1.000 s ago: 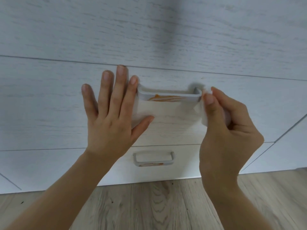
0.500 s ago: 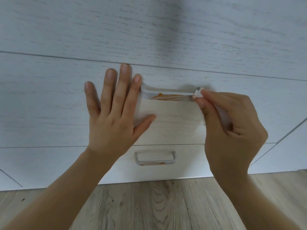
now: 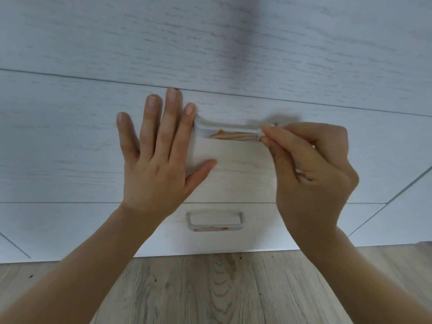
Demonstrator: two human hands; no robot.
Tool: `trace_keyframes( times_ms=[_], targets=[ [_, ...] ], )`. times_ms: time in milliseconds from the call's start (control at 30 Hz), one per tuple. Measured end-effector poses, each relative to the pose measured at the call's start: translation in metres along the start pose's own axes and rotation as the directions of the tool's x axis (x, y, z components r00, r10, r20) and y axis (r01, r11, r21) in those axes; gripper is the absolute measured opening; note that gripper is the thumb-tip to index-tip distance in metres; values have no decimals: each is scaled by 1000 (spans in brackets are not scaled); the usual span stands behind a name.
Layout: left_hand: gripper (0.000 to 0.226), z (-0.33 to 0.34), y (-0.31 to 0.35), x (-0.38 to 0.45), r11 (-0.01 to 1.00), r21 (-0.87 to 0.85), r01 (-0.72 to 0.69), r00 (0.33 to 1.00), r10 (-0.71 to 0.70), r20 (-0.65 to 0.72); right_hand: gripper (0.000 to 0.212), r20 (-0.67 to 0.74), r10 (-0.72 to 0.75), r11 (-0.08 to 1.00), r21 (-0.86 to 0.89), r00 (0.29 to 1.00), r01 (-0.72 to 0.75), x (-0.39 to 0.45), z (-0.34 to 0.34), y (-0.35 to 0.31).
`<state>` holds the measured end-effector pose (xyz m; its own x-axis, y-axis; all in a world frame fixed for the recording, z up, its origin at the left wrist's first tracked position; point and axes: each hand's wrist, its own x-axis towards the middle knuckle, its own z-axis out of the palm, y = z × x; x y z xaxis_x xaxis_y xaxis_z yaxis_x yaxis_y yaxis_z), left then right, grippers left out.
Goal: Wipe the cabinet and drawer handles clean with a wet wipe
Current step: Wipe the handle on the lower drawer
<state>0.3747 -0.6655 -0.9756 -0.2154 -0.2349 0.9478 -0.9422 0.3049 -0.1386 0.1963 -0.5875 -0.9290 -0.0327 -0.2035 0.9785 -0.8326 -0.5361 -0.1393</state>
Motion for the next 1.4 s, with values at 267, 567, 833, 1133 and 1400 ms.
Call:
trace_keyframes(
  times_ms=[267, 567, 833, 1133, 1400],
  targets=[
    [82, 2, 1, -1, 1000, -11, -10, 1000, 10, -7, 7, 39, -247, 968, -42, 968, 248, 4, -7, 17],
    [81, 3, 3, 0, 1000, -1, 3, 1000, -3, -13, 8, 90, -389, 920, -9, 917, 392, 14, -1, 27],
    [81, 4, 2, -2, 1000, 9, -17, 1000, 17, -14, 9, 91, -344, 938, -12, 935, 347, 12, -8, 27],
    [82, 6, 2, -3, 1000, 13, -18, 999, 18, -33, 10, 98, -366, 930, -7, 925, 368, 16, -5, 26],
    [80, 6, 2, -1, 999, 30, -14, 999, 15, -34, 18, 71, -210, 974, 106, 975, 202, 8, -5, 14]
  ],
)
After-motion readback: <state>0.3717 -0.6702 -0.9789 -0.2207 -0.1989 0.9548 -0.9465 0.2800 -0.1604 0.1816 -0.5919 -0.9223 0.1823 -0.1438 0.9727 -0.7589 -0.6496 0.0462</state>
